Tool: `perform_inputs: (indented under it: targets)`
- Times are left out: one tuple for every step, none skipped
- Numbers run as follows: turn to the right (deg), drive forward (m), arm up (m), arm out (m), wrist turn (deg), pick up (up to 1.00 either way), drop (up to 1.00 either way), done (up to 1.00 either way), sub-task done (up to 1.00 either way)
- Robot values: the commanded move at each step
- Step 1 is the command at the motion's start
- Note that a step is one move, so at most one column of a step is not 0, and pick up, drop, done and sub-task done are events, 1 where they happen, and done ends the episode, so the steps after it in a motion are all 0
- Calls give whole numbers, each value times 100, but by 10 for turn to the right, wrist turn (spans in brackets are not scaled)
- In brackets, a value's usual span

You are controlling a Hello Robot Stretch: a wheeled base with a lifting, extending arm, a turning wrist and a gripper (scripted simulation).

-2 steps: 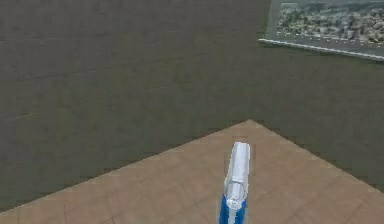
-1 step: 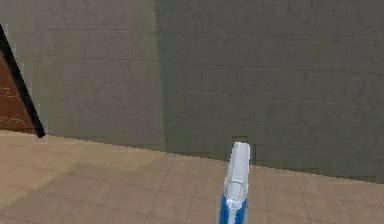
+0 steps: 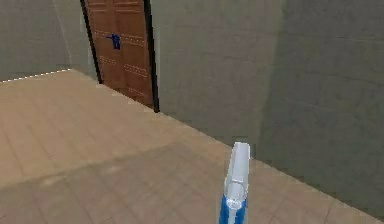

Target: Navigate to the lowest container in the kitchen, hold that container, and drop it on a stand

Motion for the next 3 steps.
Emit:
perform_inputs:
  targets:
    - [0, 35, 0, 0, 0, 0, 0, 0, 0]
    - [-450, 0, 0, 0, 0, 0, 0, 0, 0]
    - [0, 55, 0, 0, 0, 0, 0, 0, 0]
